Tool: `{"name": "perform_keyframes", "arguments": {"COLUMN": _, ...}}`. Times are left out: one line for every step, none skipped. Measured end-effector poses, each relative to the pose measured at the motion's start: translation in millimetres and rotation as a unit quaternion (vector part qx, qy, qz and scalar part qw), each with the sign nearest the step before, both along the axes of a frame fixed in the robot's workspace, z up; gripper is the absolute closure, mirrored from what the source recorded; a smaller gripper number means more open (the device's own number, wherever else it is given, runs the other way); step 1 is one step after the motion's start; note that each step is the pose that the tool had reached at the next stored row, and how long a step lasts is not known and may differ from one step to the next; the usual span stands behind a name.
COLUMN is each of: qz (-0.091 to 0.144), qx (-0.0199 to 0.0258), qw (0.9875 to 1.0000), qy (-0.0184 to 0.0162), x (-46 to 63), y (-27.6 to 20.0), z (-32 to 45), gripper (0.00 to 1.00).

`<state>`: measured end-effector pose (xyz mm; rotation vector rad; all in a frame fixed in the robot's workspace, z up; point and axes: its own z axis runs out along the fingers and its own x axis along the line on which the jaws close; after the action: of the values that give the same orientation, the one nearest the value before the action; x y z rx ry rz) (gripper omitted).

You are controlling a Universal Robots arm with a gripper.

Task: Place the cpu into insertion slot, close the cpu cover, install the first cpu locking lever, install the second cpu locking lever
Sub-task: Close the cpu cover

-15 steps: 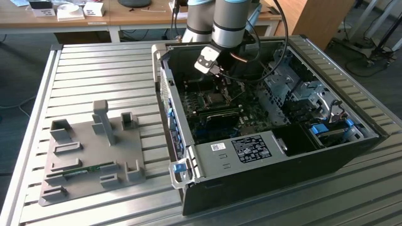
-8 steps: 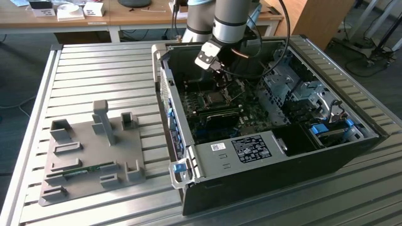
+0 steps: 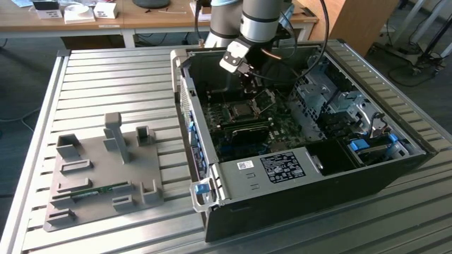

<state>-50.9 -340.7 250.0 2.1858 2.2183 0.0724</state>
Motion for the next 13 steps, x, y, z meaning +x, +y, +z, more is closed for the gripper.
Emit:
{"name": "perform_keyframes", "arguments": {"qz": 0.000, "qx": 0.0000, "qw": 1.0000, "qy": 0.0000, "x": 0.0, "y": 0.0, "z": 1.1, "gripper": 0.89}}
{"name": "perform_keyframes", "arguments": {"qz": 0.000, "qx": 0.0000, "qw": 1.0000, "qy": 0.0000, "x": 0.0, "y": 0.0, "z": 2.0, "gripper": 0.89}}
{"name": "perform_keyframes", "arguments": {"qz": 0.000, "qx": 0.0000, "qw": 1.0000, "qy": 0.0000, "x": 0.0, "y": 0.0, "z": 2.6, "gripper": 0.89}}
{"name": "perform_keyframes", "arguments": {"qz": 0.000, "qx": 0.0000, "qw": 1.0000, "qy": 0.0000, "x": 0.0, "y": 0.0, "z": 3.1, "gripper": 0.89}}
{"name": "perform_keyframes", "arguments": {"qz": 0.000, "qx": 0.0000, "qw": 1.0000, "qy": 0.0000, "x": 0.0, "y": 0.0, "z": 3.6, "gripper": 0.89}}
{"name": "perform_keyframes", "arguments": {"qz": 0.000, "qx": 0.0000, "qw": 1.0000, "qy": 0.0001, "x": 0.0, "y": 0.0, "z": 4.1, "gripper": 0.89}}
{"name": "perform_keyframes", "arguments": {"qz": 0.000, "qx": 0.0000, "qw": 1.0000, "qy": 0.0001, "x": 0.0, "y": 0.0, "z": 4.6, "gripper": 0.89}}
{"name": "perform_keyframes", "arguments": {"qz": 0.000, "qx": 0.0000, "qw": 1.0000, "qy": 0.0000, "x": 0.0, "y": 0.0, "z": 5.1, "gripper": 0.89}}
{"name": "perform_keyframes", "arguments": {"qz": 0.000, "qx": 0.0000, "qw": 1.0000, "qy": 0.0000, "x": 0.0, "y": 0.0, "z": 6.1, "gripper": 0.89}}
{"name": "perform_keyframes", "arguments": {"qz": 0.000, "qx": 0.0000, "qw": 1.0000, "qy": 0.0000, "x": 0.0, "y": 0.0, "z": 7.3, "gripper": 0.89}}
{"name": "perform_keyframes", "arguments": {"qz": 0.000, "qx": 0.0000, "qw": 1.0000, "qy": 0.0000, "x": 0.0, "y": 0.0, "z": 8.5, "gripper": 0.89}}
{"name": "perform_keyframes", "arguments": {"qz": 0.000, "qx": 0.0000, "qw": 1.0000, "qy": 0.0001, "x": 0.0, "y": 0.0, "z": 9.5, "gripper": 0.89}}
{"name": "perform_keyframes", "arguments": {"qz": 0.000, "qx": 0.0000, "qw": 1.0000, "qy": 0.0001, "x": 0.0, "y": 0.0, "z": 10.3, "gripper": 0.89}}
